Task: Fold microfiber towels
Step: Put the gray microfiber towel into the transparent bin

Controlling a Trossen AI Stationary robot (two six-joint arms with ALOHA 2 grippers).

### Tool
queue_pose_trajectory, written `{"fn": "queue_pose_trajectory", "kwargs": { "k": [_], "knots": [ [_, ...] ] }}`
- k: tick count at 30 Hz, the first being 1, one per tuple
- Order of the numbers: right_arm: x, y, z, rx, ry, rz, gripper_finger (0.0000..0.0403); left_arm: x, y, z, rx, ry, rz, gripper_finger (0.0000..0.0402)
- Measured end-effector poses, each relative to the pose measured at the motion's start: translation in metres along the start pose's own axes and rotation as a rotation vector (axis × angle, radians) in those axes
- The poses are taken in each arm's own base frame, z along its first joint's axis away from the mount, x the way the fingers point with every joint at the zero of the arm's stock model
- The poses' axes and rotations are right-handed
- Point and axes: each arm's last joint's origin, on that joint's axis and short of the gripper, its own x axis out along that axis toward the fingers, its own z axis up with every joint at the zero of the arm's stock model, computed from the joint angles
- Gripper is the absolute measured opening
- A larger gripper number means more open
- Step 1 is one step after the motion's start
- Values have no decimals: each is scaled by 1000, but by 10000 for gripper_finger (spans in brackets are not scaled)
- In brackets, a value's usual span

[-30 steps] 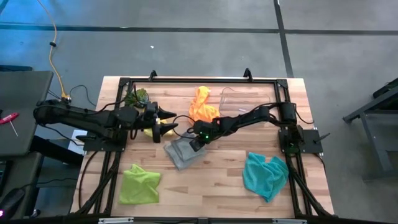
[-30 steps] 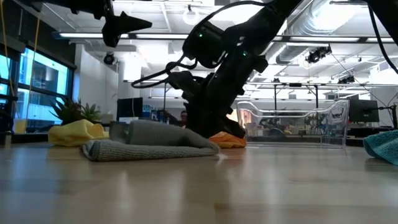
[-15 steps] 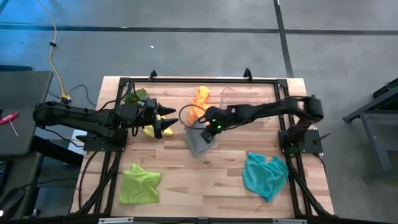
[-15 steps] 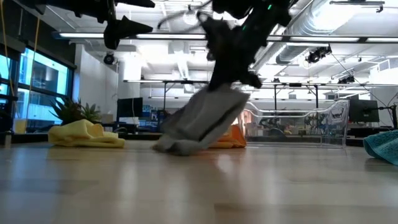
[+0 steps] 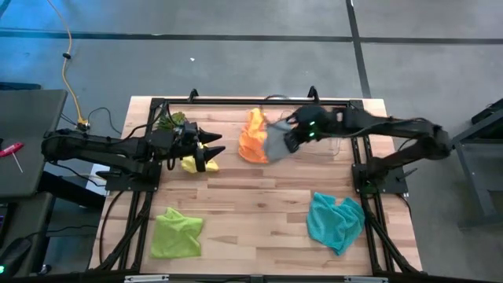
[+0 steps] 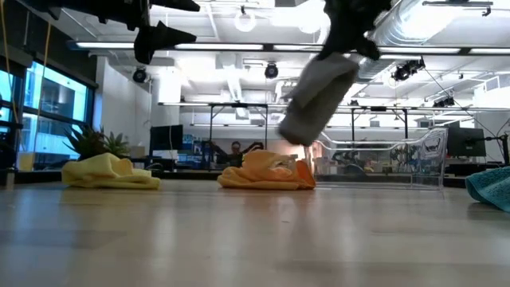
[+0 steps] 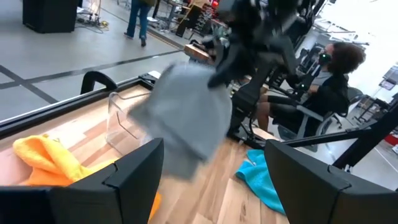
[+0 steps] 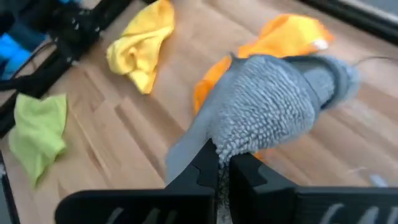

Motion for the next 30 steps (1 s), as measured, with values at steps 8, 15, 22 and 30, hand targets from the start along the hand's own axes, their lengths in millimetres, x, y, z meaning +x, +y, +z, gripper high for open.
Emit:
{"fn": "queue_pose_trajectory", "kwargs": {
  "k": [8,15,22,30],
  "knots": [
    [-60,-46,5,101,-120,-134,0,0,0,1,-3,-11,-1,271],
    [-59,-70,12,142,-105,-227,0,0,0,2,-5,-26,12,271],
    [-19,-75,22,182,18,-225,0,0,0,2,-5,-26,12,271],
    [30,-74,34,232,65,-147,0,0,0,2,11,-26,12,271]
  ]
}}
